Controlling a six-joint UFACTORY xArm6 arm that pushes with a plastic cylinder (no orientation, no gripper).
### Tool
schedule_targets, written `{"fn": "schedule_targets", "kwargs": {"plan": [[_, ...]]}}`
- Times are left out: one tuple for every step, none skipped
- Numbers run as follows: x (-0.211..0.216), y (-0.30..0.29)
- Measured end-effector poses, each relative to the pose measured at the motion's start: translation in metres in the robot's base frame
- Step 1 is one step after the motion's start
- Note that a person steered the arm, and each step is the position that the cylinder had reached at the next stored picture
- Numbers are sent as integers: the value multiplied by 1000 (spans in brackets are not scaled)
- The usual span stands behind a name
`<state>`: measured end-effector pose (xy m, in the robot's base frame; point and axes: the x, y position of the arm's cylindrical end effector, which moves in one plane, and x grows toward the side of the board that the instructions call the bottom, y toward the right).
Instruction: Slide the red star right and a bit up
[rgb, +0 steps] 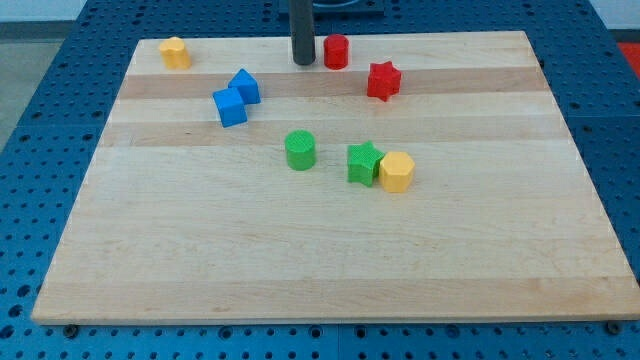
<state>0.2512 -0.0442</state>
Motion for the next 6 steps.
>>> {"fn": "schedule_targets", "kwargs": {"plan": [[31, 13], [53, 41], [55, 81], [55, 121], [55, 155], [56, 175]]}}
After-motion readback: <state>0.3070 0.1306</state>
